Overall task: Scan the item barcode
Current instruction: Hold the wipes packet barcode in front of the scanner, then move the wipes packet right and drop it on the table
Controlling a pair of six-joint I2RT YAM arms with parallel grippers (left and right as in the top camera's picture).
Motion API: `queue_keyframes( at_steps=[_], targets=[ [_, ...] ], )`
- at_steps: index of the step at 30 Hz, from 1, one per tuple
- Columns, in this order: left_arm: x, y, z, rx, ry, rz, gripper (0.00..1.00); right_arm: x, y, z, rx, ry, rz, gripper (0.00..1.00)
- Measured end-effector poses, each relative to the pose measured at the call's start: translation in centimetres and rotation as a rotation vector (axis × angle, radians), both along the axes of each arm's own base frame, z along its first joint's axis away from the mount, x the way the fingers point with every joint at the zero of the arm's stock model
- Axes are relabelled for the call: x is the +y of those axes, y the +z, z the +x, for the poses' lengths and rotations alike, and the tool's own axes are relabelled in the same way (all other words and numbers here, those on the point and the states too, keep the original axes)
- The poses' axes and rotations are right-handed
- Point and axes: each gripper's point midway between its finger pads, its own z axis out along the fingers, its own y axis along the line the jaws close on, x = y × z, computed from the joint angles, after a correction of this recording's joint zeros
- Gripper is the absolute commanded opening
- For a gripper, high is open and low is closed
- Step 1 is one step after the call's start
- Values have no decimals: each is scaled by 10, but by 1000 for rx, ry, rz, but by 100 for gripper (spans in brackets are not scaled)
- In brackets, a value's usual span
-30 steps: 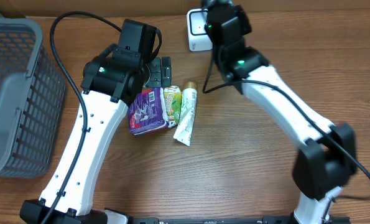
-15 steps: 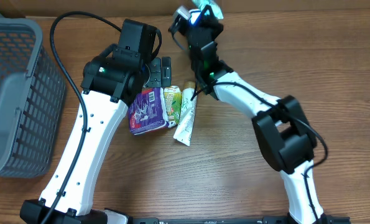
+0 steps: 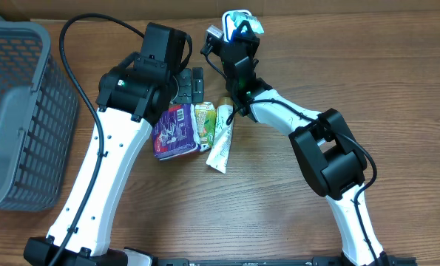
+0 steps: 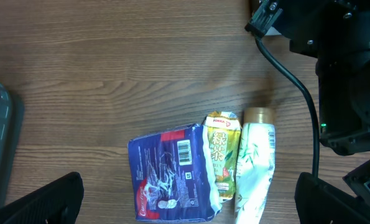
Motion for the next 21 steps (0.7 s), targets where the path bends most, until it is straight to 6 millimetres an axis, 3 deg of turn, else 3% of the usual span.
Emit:
queue_keyframes(
  at_steps=[9, 21],
  targets=[
    [0, 0, 0, 0, 0, 0, 100, -2, -1, 2, 3, 9, -1, 4],
    [0, 0, 0, 0, 0, 0, 100, -44, 0, 17, -2, -69, 22, 4]
  ],
)
